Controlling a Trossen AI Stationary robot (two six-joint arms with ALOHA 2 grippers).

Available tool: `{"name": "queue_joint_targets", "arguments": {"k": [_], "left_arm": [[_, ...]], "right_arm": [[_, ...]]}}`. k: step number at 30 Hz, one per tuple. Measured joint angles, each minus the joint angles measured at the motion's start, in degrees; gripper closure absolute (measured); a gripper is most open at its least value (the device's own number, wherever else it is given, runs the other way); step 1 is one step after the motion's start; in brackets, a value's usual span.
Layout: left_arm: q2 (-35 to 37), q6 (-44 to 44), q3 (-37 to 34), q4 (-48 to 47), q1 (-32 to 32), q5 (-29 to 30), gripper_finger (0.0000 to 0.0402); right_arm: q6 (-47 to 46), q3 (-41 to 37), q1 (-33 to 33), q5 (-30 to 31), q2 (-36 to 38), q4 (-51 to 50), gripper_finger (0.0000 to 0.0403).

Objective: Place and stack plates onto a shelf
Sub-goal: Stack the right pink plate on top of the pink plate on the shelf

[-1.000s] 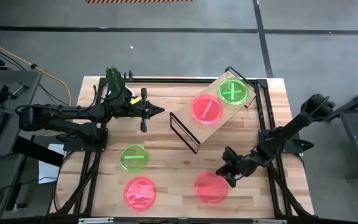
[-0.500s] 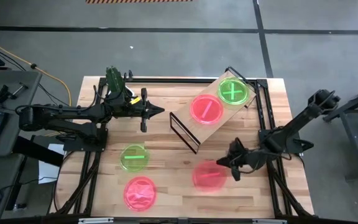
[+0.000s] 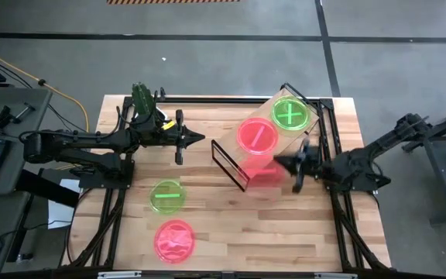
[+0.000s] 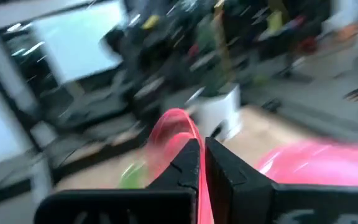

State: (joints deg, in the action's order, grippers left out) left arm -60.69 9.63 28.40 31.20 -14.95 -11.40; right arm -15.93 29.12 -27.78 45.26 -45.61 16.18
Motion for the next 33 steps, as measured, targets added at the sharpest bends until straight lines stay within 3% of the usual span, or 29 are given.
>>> {"name": "queue_joint_targets", "arguments": {"k": [5,13,17,24,28,33], "left_arm": [[0.0,0.0,0.0,0.0,-0.01,0.0,0.0401],[0.0,0.02,0.0,-0.02,0.01,0.0,0.0401],[0.0,0.01,0.0,-0.04,-0.01,0.0,0.0401],[0.0,0.46,0.0,-1.44,0.0,0.0,0.0401],[0.0,0.49,0.0,-1.4,-0.01,-0.01,0.0401],[0.0,0.48,0.0,-1.38,0.01,0.0,0.0401]], "right_arm": [[6.08,0.02,7.95,3.05,3.72,5.35,0.0403],[1.33,0.02,20.97,1.03,3.57,3.73,0.0403],[2.21,0.02,24.27,-1.4,2.76,3.17,0.0403],[0.96,0.04,21.13,-13.96,4.3,-7.04,0.0403],[-9.44,0.04,16.31,-18.4,4.4,-16.52,0.0402],[-25.62,0.04,6.76,-19.61,3.16,-29.05,0.0402]]}}
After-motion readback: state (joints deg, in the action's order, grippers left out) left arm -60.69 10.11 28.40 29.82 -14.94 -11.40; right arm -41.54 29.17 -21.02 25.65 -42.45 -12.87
